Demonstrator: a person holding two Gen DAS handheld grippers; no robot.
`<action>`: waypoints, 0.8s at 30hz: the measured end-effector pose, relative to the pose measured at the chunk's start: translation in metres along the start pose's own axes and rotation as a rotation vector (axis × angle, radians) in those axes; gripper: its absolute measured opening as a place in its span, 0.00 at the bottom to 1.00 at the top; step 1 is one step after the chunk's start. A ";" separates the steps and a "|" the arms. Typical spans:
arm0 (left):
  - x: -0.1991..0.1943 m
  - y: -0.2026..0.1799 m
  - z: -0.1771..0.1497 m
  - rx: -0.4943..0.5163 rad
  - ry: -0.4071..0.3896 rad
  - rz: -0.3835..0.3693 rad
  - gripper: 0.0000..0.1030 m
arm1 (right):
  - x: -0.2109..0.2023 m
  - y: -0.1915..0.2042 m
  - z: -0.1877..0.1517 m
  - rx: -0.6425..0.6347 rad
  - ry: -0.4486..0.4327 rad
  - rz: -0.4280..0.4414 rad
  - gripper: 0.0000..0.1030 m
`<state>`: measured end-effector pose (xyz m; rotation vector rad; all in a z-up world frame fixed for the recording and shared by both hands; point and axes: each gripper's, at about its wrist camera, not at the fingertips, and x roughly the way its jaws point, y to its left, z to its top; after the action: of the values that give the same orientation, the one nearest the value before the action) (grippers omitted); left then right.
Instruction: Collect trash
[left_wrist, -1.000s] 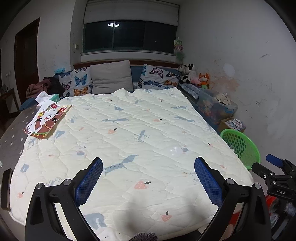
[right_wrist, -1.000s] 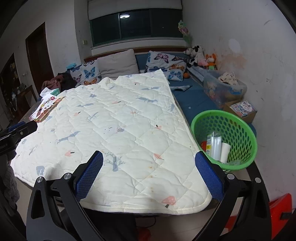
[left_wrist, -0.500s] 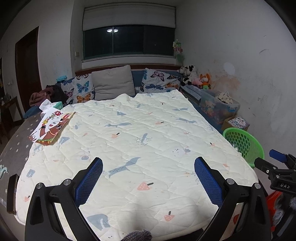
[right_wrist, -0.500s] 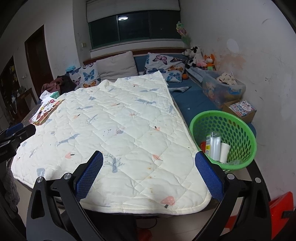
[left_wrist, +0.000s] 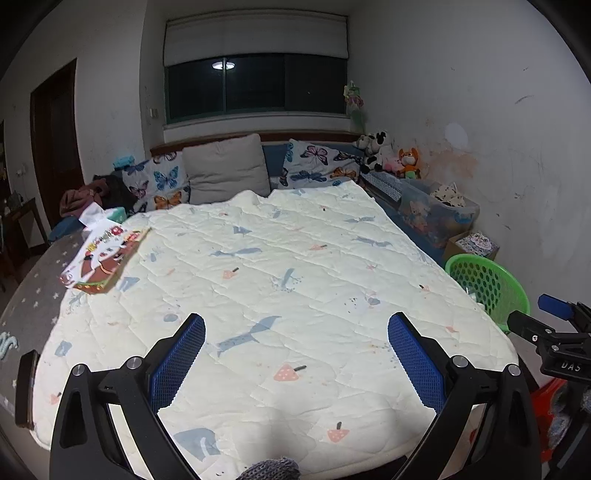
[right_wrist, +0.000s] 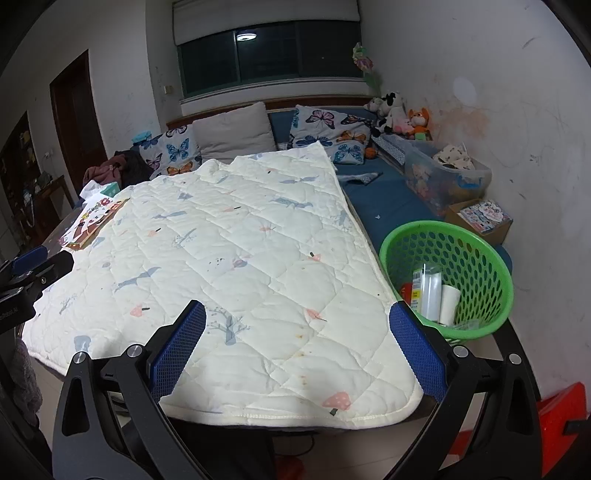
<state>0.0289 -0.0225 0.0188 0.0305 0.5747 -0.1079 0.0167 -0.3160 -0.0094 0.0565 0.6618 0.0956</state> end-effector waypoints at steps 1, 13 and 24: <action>0.000 0.000 0.000 0.001 -0.002 -0.001 0.93 | 0.000 0.000 0.000 0.000 -0.001 0.001 0.96; -0.005 0.003 0.000 -0.006 -0.015 0.009 0.93 | 0.000 0.001 0.002 -0.003 -0.005 -0.002 0.96; -0.006 0.004 0.000 -0.009 -0.017 0.008 0.93 | 0.001 0.004 0.002 -0.007 -0.003 0.005 0.96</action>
<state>0.0246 -0.0183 0.0217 0.0227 0.5579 -0.0974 0.0180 -0.3123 -0.0081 0.0517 0.6584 0.1022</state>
